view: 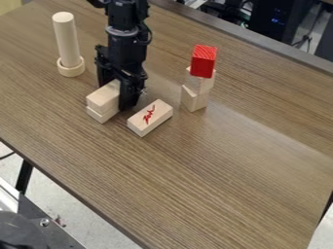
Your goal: Put two blocks on top of the other block with red marking
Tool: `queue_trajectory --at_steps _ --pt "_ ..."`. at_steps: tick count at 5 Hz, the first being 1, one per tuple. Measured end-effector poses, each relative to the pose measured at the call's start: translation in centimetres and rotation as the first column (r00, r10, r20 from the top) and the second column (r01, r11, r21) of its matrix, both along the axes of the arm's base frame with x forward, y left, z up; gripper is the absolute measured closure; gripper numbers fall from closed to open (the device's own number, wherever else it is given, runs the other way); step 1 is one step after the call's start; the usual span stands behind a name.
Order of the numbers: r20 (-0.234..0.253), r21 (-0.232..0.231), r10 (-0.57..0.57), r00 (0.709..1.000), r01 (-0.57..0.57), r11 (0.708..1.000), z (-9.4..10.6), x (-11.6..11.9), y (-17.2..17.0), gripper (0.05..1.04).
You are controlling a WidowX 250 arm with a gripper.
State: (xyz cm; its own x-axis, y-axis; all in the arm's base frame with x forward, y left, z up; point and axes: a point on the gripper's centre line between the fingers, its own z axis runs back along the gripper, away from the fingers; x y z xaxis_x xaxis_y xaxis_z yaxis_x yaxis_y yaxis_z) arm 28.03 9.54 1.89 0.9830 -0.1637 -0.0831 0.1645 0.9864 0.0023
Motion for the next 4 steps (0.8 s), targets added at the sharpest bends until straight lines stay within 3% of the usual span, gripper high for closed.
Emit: queue_trajectory --at_steps 1,2,3,4 --pt "-0.001 0.016 -0.008 1.000 0.008 1.000 0.1 0.1 0.1 0.489" --pt "-0.025 0.026 -0.003 1.000 0.004 1.000 0.2 -0.1 0.1 0.490" --pt "-0.077 0.001 0.005 0.997 -0.004 1.000 0.8 -0.5 -0.5 0.490" --pt "-0.091 -0.031 0.044 0.995 -0.047 0.998 2.4 -0.4 -1.0 0.490"
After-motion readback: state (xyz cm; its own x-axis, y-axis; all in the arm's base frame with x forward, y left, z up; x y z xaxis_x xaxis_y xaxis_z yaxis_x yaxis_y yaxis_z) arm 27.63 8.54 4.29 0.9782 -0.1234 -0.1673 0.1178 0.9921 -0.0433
